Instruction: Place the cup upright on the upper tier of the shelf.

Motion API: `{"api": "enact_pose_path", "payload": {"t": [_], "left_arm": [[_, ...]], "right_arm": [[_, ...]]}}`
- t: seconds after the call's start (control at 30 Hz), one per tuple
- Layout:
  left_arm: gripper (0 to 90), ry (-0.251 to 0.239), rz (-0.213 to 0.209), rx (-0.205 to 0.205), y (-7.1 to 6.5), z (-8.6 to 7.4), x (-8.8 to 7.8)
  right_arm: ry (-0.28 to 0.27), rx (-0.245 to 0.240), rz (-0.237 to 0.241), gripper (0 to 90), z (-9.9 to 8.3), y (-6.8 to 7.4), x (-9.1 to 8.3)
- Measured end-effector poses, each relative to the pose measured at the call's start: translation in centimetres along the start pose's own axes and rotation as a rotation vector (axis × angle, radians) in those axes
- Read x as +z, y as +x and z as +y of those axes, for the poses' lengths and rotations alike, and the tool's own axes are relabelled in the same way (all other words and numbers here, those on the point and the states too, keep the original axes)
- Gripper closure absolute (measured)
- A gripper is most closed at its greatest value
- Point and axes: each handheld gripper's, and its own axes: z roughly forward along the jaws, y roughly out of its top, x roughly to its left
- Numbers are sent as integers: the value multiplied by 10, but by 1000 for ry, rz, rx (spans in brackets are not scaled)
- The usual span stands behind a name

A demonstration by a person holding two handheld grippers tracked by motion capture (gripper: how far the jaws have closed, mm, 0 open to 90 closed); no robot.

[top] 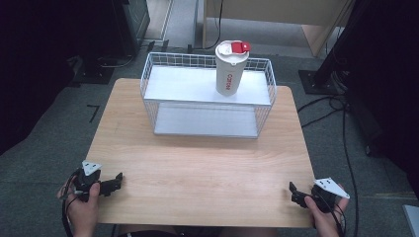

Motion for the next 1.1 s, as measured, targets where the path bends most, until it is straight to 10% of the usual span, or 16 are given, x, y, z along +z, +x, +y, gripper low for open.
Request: {"api": "enact_pose_path", "payload": {"t": [0.43,1.1], "left_arm": [[9,-1,1,0,0,0,0],[8,-3,4,-8,-1,1,1]], "right_arm": [[152,-38,36,0,1,1,9],[123,-36,25,0,-6,4,4]]}}
